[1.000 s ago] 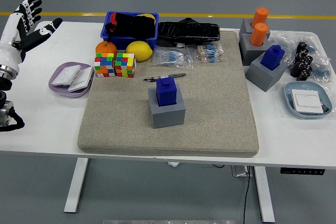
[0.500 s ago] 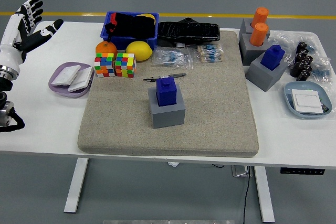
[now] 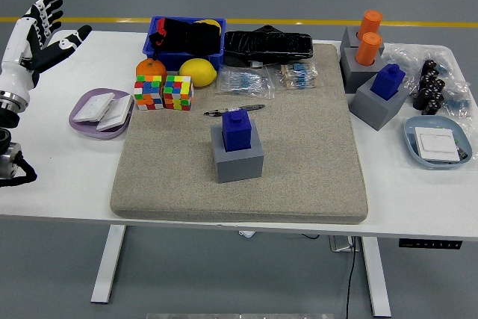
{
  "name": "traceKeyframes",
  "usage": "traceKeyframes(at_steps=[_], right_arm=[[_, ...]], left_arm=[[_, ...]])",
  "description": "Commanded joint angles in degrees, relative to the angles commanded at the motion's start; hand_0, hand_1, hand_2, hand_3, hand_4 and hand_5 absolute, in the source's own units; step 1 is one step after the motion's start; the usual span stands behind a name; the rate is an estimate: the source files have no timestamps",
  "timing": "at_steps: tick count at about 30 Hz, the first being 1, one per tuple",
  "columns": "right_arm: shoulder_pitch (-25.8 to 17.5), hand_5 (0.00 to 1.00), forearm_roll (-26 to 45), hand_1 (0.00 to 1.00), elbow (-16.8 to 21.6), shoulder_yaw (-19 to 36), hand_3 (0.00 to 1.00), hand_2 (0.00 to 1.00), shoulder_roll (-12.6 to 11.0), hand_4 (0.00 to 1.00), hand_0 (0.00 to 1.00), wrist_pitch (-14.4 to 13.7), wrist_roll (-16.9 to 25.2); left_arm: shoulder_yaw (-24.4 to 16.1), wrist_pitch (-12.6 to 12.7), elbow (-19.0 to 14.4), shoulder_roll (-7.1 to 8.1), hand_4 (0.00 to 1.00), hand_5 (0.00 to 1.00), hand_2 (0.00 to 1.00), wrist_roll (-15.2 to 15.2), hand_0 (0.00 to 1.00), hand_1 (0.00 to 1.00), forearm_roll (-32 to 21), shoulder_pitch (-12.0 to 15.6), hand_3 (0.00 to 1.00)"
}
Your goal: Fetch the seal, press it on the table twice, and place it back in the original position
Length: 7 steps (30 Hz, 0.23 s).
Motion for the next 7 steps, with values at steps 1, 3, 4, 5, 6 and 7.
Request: traceKeyframes(at_steps=[1, 3, 4, 5, 6, 7], right_arm=[[0.04, 0.649, 0.05, 0.795, 0.0, -0.03, 0.781, 0.789, 0.0, 0.92, 0.897, 0.01, -0.03], [0.1, 0.649, 0.19, 0.795, 0.0, -0.11, 0.781, 0.789, -0.03, 0.92, 0.897, 0.04, -0.07], [0.14, 0.649, 0.22, 0.795, 0.0, -0.14, 0.781, 0.789, -0.05, 0.92, 0.897, 0.03, -0.09], [0.15, 0.649, 0.25, 0.795, 0.0, -0.16, 0.781, 0.789, -0.05, 0.92, 0.897, 0.03, -0.13], [0.14, 0.649, 0.28, 0.795, 0.0, -0.19, 0.781, 0.789, -0.05, 0.92, 0.897, 0.03, -0.15], [0.12, 0.649, 0.29, 0.795, 0.0, -0.25, 0.781, 0.789, -0.06, 0.92, 0.897, 0.05, -0.14]], left_arm=[[0.01, -0.01, 0.02, -0.02, 0.901, 0.383, 0.957, 0.01, 0.892, 0.941, -0.03, -0.05, 0.96], [0.02, -0.03, 0.0, -0.03, 0.901, 0.383, 0.957, -0.01, 0.892, 0.941, -0.18, -0.12, 0.96], [0.05, -0.05, 0.0, -0.04, 0.901, 0.383, 0.957, 0.01, 0.892, 0.941, -0.35, -0.18, 0.96], [0.09, -0.08, 0.01, -0.03, 0.901, 0.383, 0.957, 0.01, 0.892, 0.941, -0.6, -0.21, 0.96], [0.1, -0.08, 0.02, -0.02, 0.901, 0.383, 0.957, 0.0, 0.892, 0.941, -0.68, -0.21, 0.96], [0.09, -0.05, 0.07, -0.01, 0.901, 0.383, 0.957, -0.05, 0.892, 0.941, -0.75, -0.21, 0.96]])
